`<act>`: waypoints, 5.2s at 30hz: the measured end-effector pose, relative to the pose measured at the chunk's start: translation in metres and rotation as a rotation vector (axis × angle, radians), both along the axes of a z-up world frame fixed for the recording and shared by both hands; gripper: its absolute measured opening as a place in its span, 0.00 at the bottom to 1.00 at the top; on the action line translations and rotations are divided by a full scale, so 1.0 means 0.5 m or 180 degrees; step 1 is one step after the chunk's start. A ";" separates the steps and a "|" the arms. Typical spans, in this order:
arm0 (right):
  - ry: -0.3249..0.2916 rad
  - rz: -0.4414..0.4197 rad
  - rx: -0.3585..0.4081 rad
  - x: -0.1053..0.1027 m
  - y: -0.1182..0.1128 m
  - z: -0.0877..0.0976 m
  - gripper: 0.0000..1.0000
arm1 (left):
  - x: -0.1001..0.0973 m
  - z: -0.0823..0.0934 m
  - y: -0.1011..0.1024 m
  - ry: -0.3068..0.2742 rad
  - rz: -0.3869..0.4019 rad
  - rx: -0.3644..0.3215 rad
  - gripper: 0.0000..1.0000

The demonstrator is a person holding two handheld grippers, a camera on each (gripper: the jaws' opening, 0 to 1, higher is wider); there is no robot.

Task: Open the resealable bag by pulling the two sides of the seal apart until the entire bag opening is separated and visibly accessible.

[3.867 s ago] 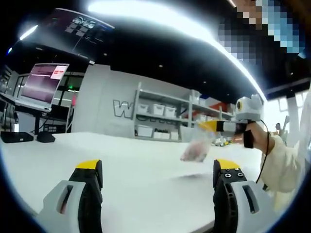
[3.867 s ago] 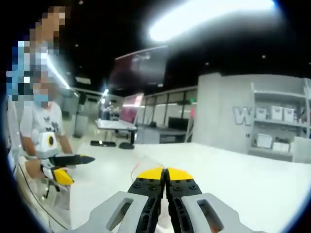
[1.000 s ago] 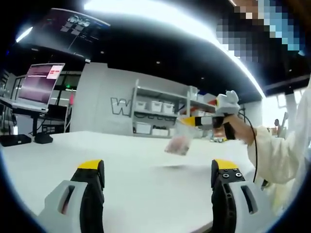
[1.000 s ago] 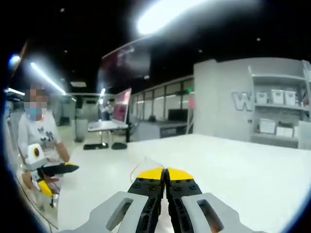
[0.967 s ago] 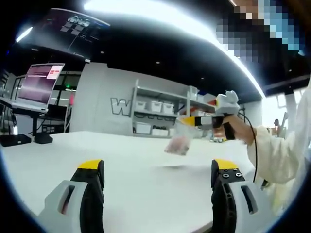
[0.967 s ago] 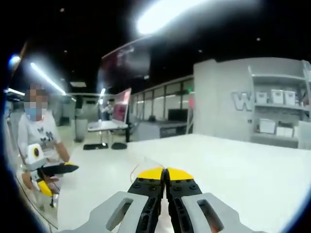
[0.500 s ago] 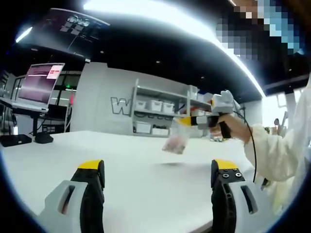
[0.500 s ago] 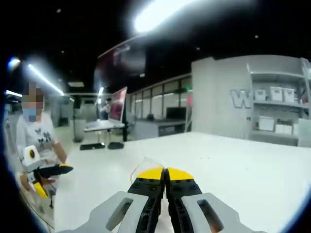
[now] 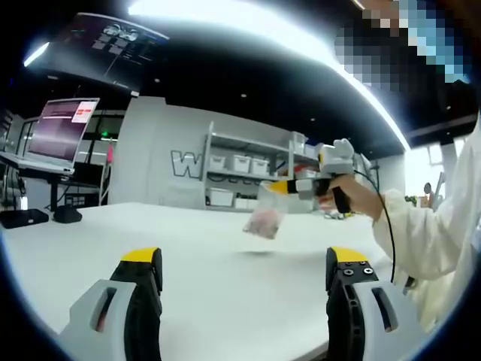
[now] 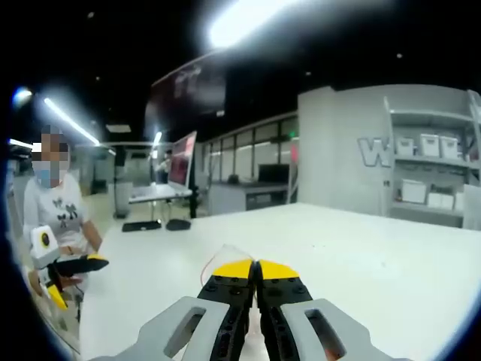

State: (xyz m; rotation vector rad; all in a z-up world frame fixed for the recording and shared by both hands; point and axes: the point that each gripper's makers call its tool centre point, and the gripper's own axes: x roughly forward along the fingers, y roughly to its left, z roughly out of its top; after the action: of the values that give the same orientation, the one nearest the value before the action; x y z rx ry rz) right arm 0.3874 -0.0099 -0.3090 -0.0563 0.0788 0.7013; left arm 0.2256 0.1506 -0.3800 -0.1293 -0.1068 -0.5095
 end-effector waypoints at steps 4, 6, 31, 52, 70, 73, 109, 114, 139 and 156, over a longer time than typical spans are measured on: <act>0.0020 -0.0007 -0.0043 0.010 0.000 -0.004 0.00 | 0.001 -0.001 0.001 0.0006 0.0000 -0.0002 0.89; 0.0038 -0.0016 -0.0052 0.016 0.000 -0.007 0.00 | 0.001 -0.001 0.000 0.0006 -0.0003 0.0000 0.89; 0.0177 -0.0111 -0.0004 0.096 -0.001 -0.025 0.00 | 0.013 0.036 0.019 -0.0139 0.0045 -0.0127 0.88; 0.0218 -0.0155 -0.0014 0.168 -0.003 -0.022 0.00 | 0.024 0.009 -0.018 -0.0027 -0.0013 0.0369 0.99; 0.0294 -0.0273 -0.0056 0.248 -0.006 -0.018 0.00 | 0.036 0.014 -0.017 0.0092 -0.0037 0.0426 0.99; 0.0307 -0.0287 -0.0090 0.257 -0.005 -0.025 0.00 | 0.036 0.011 -0.017 0.0104 -0.0038 0.0435 0.99; 0.0690 -0.0663 0.0042 0.389 -0.014 -0.102 0.00 | 0.027 0.004 0.005 0.0158 0.0053 0.0508 0.98; 0.0787 -0.0578 0.0066 0.372 0.007 -0.124 0.00 | 0.023 0.012 0.000 0.0114 0.0030 0.0482 0.98; 0.0908 -0.0346 -0.0016 0.332 0.065 -0.205 0.00 | 0.011 0.017 0.009 0.0084 0.0043 0.0452 0.98; 0.0733 -0.0335 -0.0385 0.324 0.068 -0.226 0.00 | 0.007 0.014 0.011 0.0091 0.0046 0.0424 0.98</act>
State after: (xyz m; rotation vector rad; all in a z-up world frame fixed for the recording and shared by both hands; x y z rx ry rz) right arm 0.5495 0.0242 -0.4218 -0.0865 0.3427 0.5952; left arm 0.2289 0.1562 -0.3730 -0.0055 -0.0455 -0.4987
